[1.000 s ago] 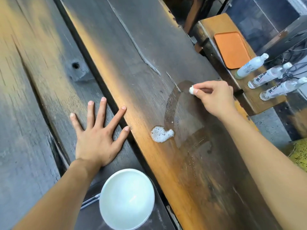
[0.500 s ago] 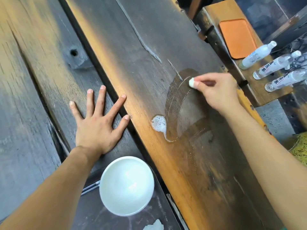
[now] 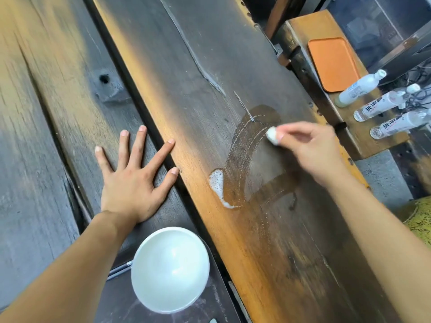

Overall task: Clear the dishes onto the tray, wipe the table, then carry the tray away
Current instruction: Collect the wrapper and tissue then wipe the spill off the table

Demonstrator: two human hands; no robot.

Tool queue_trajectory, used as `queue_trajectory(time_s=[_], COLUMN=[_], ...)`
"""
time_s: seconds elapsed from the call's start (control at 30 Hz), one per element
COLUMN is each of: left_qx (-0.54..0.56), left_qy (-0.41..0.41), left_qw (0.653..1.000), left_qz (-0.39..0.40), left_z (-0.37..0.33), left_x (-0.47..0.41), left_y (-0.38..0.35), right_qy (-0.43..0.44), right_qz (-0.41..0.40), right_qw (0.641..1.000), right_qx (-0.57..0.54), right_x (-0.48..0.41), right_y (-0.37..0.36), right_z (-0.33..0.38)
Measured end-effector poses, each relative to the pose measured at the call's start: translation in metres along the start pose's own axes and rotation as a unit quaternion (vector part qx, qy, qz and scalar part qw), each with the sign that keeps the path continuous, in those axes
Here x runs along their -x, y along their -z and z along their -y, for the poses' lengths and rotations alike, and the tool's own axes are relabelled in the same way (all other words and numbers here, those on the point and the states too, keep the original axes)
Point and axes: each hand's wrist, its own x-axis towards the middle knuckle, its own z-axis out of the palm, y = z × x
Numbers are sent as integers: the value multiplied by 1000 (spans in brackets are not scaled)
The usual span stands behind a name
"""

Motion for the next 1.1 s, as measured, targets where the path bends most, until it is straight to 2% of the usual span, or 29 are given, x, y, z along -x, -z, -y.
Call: queue_trajectory(time_s=[0.07,0.13,0.3,0.57,0.73,1.1], left_qx=[2,1,5,8,9,5], left_qy=[1,2,6,8,7,-3], left_qw=[1000,1000,1000,1000,1000,1000], left_qz=[0,-1,2,8,4,-10], left_z=[0,0,0,-2,-2,1], left_x=[0,-1,0,0,1,0], left_y=[0,0,2,2,2,-2], right_qy=[-46,-55,25,145,127,99], right_qz=[-47,-51,-56,-48,-13,-47], right_qw=[998,997,971,929,912,886], right_qx=[-9,24,230,338,389,451], right_x=[-35,-57,-68,-51,-56,-66], right_y=[12,14,13,14,12,12], right_z=[-3,-6,4,5,4,-3])
